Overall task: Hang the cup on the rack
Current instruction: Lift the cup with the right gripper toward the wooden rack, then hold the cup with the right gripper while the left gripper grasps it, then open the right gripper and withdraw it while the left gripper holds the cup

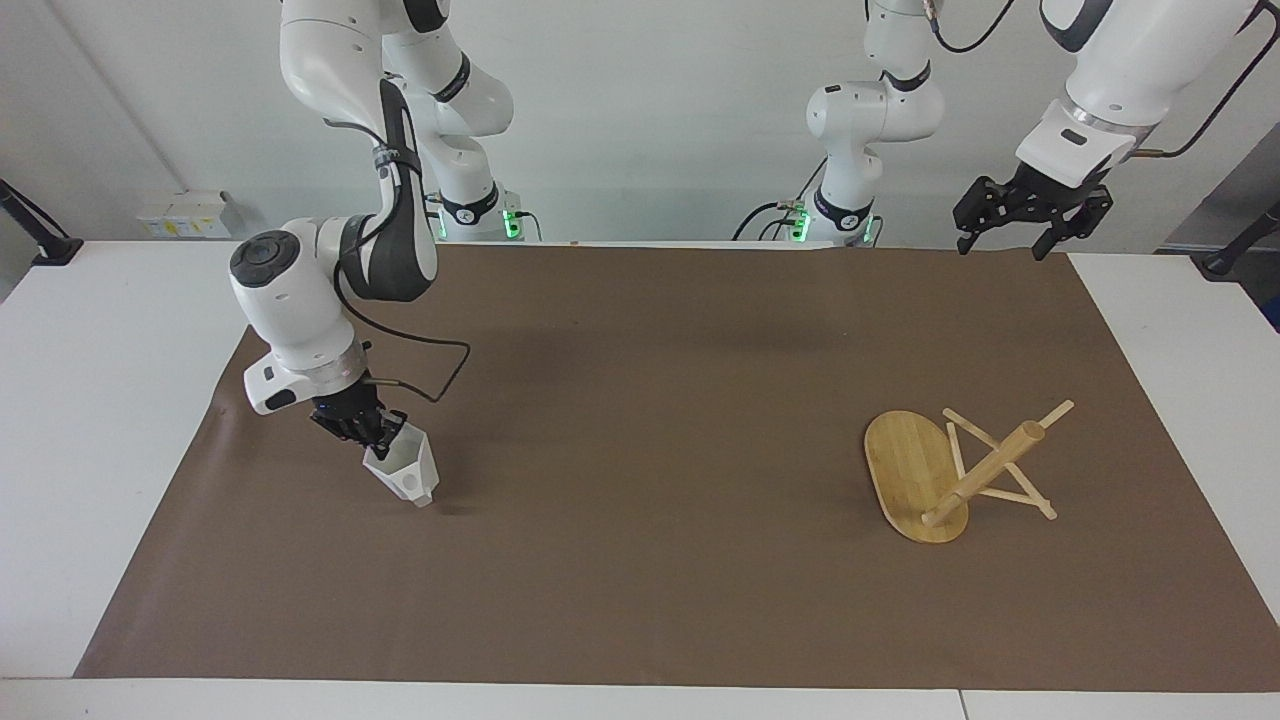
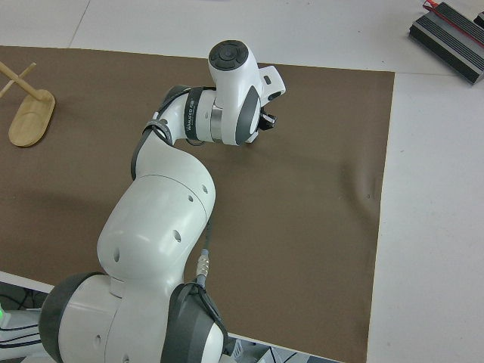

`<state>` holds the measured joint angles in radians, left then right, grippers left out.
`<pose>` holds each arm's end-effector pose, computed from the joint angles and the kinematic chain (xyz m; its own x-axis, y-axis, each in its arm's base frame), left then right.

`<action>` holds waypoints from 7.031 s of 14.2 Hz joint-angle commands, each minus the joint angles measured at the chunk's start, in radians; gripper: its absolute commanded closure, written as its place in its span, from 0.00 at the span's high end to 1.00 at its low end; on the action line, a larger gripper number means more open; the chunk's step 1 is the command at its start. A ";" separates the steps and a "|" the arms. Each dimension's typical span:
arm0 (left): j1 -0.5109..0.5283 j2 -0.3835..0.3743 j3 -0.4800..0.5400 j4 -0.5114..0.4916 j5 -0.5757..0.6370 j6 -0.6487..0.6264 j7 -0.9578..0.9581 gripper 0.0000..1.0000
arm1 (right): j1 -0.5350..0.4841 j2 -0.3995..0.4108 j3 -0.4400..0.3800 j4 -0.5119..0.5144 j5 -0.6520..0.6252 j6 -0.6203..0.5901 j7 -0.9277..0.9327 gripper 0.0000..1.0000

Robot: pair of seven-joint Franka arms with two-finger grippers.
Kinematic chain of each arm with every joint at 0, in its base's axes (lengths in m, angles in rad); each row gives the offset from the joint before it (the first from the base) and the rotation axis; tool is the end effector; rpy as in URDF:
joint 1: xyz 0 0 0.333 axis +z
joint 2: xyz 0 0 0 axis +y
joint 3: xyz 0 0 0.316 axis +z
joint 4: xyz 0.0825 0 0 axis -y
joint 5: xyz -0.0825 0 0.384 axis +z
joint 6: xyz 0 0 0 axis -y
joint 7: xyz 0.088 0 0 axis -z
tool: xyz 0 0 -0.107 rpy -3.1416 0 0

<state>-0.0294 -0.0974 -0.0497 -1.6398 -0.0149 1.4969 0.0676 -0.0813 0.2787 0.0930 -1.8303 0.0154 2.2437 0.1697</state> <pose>0.5141 -0.0438 0.6379 0.9882 -0.1467 -0.0448 -0.1463 -0.9892 0.0131 0.6397 0.0041 0.3946 0.9766 -0.1737 0.1266 -0.1671 -0.9841 -0.0610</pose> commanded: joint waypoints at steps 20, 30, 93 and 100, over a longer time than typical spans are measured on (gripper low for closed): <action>0.002 0.105 -0.027 0.067 -0.342 0.019 -0.763 1.00 | -0.009 -0.007 0.439 0.269 0.980 0.048 -0.689 0.00; 0.002 0.191 -0.030 0.176 -0.545 0.020 -1.552 1.00 | -0.008 -0.055 0.527 0.266 1.000 -0.087 -1.021 0.00; -0.047 -0.081 -0.068 -0.181 -0.772 0.315 -1.775 0.00 | 0.017 -0.067 0.554 0.263 0.954 0.004 -0.915 0.00; -0.030 -0.081 -0.067 -0.181 -0.777 0.319 -1.810 0.00 | 0.017 -0.069 0.556 0.264 0.954 0.004 -0.880 0.00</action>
<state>-0.0827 -0.1456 -0.1227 -1.7879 -0.7717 1.8054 -1.6949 -0.0534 0.2152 0.6359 -1.5689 0.9907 2.2349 -0.7749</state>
